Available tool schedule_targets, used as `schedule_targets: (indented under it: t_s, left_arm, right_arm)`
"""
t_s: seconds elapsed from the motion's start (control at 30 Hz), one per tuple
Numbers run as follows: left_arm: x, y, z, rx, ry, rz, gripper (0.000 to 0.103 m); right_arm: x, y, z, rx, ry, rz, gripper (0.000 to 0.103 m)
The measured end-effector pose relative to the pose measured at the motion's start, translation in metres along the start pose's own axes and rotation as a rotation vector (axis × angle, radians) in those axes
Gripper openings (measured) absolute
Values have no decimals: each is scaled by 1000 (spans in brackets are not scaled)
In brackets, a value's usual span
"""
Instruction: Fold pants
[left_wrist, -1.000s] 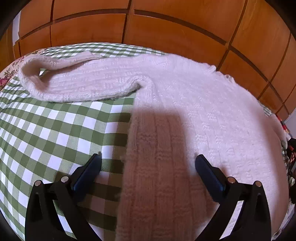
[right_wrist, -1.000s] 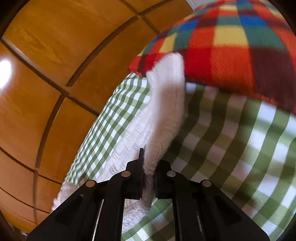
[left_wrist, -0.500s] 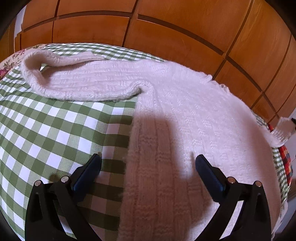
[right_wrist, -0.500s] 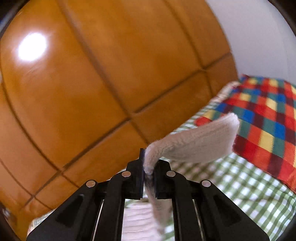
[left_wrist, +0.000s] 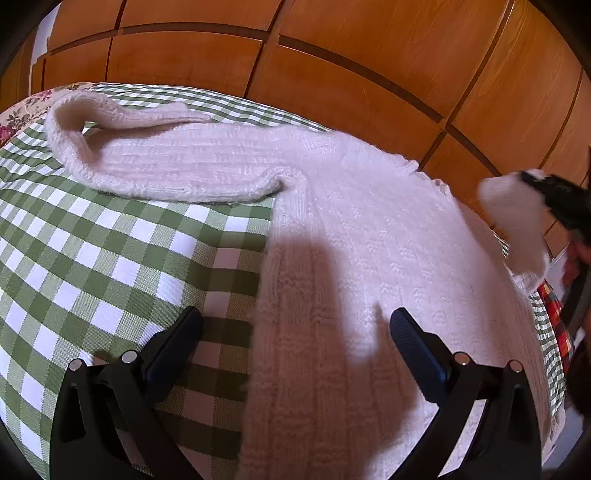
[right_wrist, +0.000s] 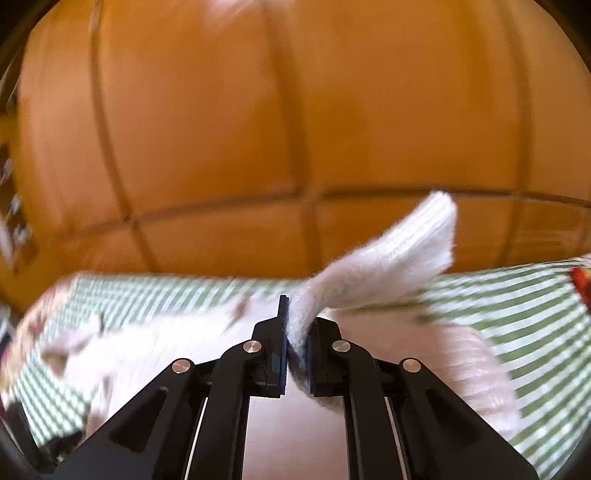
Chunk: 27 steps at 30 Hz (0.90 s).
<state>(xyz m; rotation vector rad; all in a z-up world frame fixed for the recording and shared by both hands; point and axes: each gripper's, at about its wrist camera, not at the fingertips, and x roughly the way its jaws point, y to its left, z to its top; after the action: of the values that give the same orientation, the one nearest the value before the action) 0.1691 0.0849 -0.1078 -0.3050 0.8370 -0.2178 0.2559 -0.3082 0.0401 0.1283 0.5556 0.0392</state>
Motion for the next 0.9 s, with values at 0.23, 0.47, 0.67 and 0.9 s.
schedule_targets:
  t_s: [0.23, 0.47, 0.67, 0.9]
  left_arm:
    - [1, -1, 0, 4, -1, 5, 101]
    - [1, -1, 0, 4, 2, 6, 101]
    - [1, -8, 7, 8, 35, 49, 101]
    - [-7, -97, 34, 112, -29, -30, 101]
  right_arm:
    - [70, 67, -78, -70, 223, 128, 25]
    - [17, 43, -91, 5, 156, 274, 71]
    - [-28, -46, -117, 317, 165, 242, 71]
    - [-49, -133, -144, 613, 58, 210, 71]
